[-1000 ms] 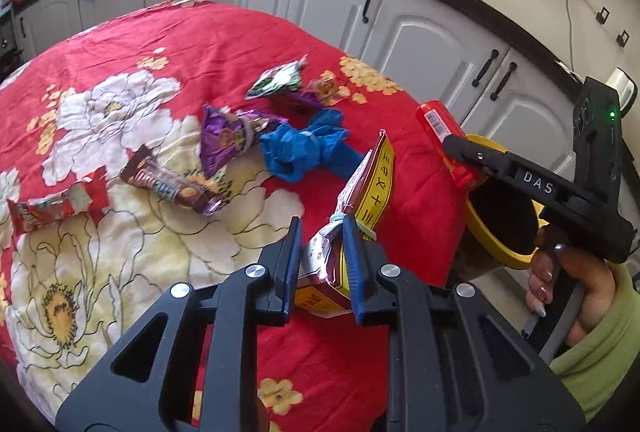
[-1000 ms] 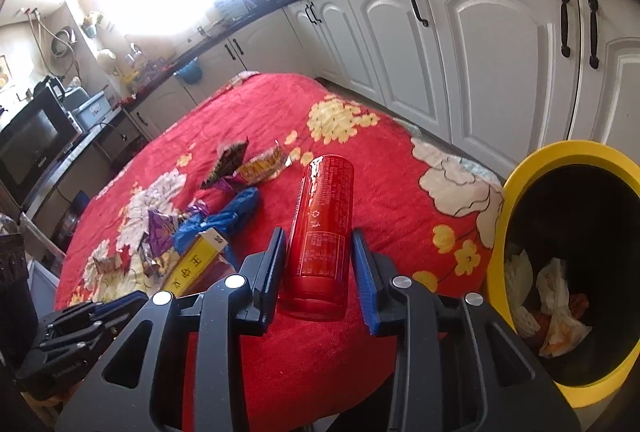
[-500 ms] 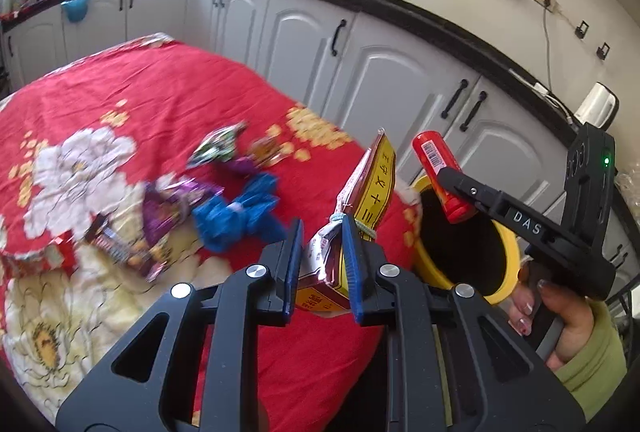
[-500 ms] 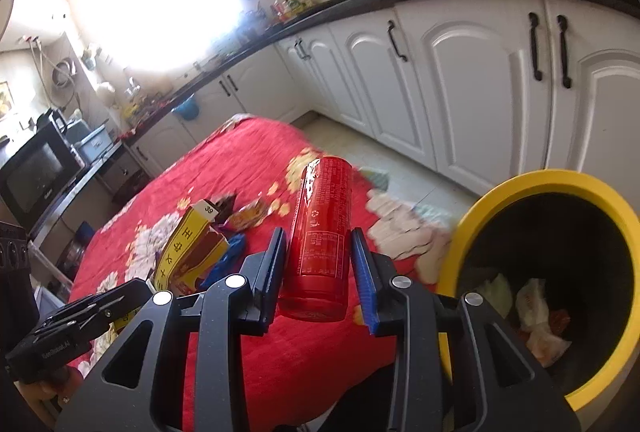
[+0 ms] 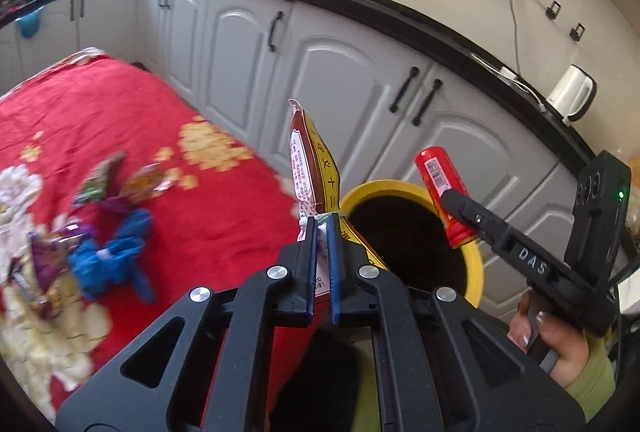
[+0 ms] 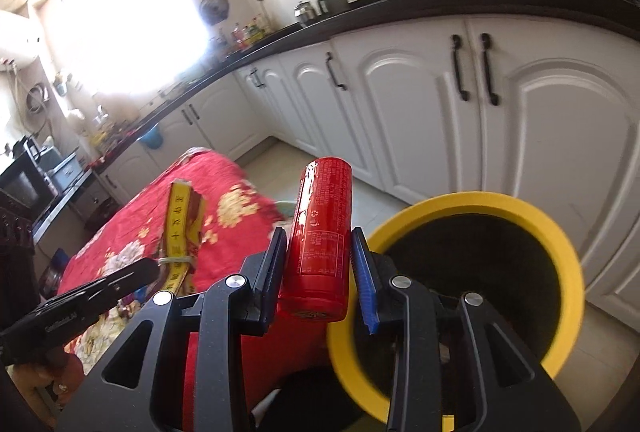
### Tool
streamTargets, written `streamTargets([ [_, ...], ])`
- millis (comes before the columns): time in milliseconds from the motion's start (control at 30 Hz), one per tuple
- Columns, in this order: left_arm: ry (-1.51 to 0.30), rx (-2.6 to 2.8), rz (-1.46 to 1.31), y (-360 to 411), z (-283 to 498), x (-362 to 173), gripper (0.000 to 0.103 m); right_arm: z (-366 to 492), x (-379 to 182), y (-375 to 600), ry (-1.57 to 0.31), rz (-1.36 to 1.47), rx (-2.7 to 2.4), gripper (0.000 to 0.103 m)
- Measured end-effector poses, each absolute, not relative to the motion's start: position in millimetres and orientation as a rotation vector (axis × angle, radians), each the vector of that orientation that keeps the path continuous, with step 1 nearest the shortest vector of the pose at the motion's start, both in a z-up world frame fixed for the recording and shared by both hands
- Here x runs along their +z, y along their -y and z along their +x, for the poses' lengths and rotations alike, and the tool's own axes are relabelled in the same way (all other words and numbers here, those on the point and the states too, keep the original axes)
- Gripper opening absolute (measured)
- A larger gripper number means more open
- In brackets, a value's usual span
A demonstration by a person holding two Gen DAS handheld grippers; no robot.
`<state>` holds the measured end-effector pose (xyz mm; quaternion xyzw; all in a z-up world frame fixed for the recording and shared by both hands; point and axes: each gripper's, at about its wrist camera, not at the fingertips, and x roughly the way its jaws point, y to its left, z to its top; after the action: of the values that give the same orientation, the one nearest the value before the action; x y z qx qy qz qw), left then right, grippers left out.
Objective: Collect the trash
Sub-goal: 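Carry the wrapper and red can over the yellow-rimmed bin with both tools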
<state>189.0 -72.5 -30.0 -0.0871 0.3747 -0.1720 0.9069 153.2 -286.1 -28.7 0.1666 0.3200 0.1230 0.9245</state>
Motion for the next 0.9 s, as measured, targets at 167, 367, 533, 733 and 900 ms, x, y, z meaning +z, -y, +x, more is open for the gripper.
streamTargets([
  [167,-0.778,-0.417,-0.148,117.0,199.5,-32.2,0.002,146.6,-29.2,316.1,-0.645,0.352,0.207,0.031],
  [367,-0.795,-0.47,-0.112,154.8,205.7,-39.0,0.002,135.5,-38.3,350.0,-0.648,0.377,0.152,0.031],
  [533,-0.819,-0.495,-0.098,174.8,209.4,-47.6,0.002,127.6,-46.1,374.7,-0.649,0.398,0.114,0.031],
  [733,-0.845,-0.521,-0.079,195.8,211.1,-57.7,0.002,122.0,-56.4,393.7,-0.66,0.423,0.081,0.031],
  [900,-0.865,-0.537,-0.077,203.1,212.0,-67.0,0.002,121.4,-63.5,399.4,-0.676,0.443,0.074,0.031],
])
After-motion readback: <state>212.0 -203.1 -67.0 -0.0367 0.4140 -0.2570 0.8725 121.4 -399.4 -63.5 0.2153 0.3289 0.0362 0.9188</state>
